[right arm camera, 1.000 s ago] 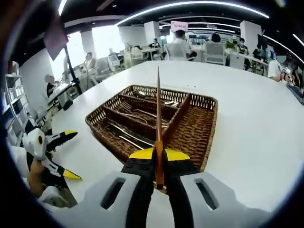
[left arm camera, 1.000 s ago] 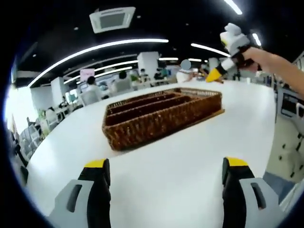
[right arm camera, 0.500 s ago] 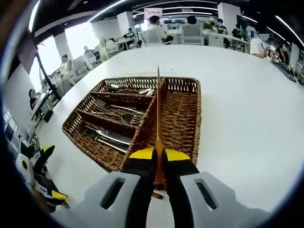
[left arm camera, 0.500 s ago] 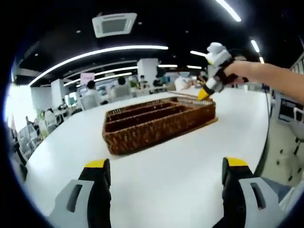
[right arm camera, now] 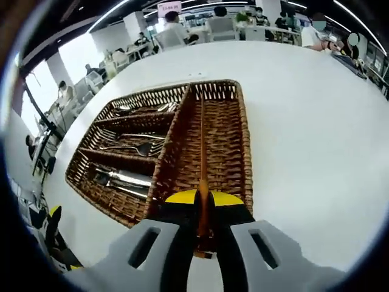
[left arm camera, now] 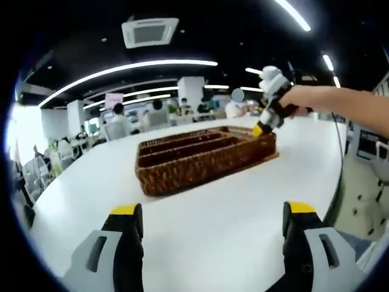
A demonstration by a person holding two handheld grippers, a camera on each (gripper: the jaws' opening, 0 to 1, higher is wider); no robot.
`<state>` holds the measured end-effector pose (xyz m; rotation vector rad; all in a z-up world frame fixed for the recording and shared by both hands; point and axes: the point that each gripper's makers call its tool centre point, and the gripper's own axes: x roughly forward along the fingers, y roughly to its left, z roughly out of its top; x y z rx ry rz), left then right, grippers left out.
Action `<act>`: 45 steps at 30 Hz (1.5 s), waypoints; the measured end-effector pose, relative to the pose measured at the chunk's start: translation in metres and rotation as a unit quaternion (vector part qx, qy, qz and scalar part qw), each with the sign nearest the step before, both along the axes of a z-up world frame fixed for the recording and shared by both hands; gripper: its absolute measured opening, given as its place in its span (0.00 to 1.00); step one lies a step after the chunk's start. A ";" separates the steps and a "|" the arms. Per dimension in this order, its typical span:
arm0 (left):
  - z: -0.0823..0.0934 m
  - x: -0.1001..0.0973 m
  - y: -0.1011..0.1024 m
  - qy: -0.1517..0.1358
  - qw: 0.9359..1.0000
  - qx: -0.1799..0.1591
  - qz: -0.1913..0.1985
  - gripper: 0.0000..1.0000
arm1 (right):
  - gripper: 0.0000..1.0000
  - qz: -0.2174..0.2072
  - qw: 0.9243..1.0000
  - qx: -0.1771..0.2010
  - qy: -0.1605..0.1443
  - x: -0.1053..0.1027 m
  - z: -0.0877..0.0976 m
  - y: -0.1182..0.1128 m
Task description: Arrange the knives, forks, and spoons in their matching storage slots by inserting each utensil handle-first until every utensil is classified and aligned in the correct compartment
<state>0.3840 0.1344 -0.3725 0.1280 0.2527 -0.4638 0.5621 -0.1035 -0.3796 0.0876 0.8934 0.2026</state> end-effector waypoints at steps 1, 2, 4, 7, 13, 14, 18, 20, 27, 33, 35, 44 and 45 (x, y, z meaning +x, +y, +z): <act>-0.001 0.000 -0.001 0.002 1.000 0.000 0.000 0.96 | 0.06 -0.002 1.000 -0.003 0.006 0.000 -0.001 -0.001; -0.001 0.002 -0.001 0.004 1.000 -0.001 -0.001 0.96 | 0.06 -0.003 1.000 -0.006 0.009 0.000 -0.001 -0.002; -0.001 -0.001 -0.007 0.005 1.000 -0.004 -0.006 0.96 | 0.06 -0.003 1.000 -0.017 0.012 -0.002 -0.004 -0.003; 0.000 -0.001 -0.011 0.004 1.000 -0.012 -0.014 0.97 | 0.06 -0.006 1.000 -0.010 0.016 -0.005 -0.008 -0.002; -0.007 0.002 -0.009 0.017 1.000 -0.020 -0.016 0.96 | 0.06 -0.001 0.999 -0.021 0.026 -0.012 -0.019 0.005; -0.007 0.002 -0.008 0.017 1.000 -0.021 -0.016 0.96 | 0.06 0.000 0.999 -0.019 0.030 -0.014 -0.021 0.006; -0.010 0.007 -0.001 0.021 0.999 -0.025 -0.011 0.97 | 0.06 0.005 0.999 -0.027 0.038 -0.018 -0.021 0.008; -0.011 0.008 0.002 0.024 0.999 -0.026 -0.008 0.97 | 0.06 0.008 0.999 -0.023 0.042 -0.021 -0.022 0.010; -0.018 0.012 0.005 0.031 0.999 -0.025 -0.006 0.96 | 0.07 0.041 0.997 -0.043 0.053 -0.027 -0.027 0.016; -0.019 0.013 0.007 0.030 0.999 -0.023 -0.004 0.95 | 0.06 0.026 0.997 -0.015 0.071 -0.027 -0.028 0.017; -0.019 0.013 0.008 0.031 0.999 -0.023 -0.004 0.95 | 0.06 0.002 0.997 0.009 0.080 -0.026 -0.027 0.016; -0.019 0.012 0.006 0.031 0.999 -0.020 -0.005 0.95 | 0.07 0.012 0.996 0.004 0.084 -0.027 -0.030 0.018; -0.019 0.012 0.006 0.031 0.999 -0.020 -0.005 0.94 | 0.07 0.014 0.996 0.004 0.084 -0.027 -0.030 0.018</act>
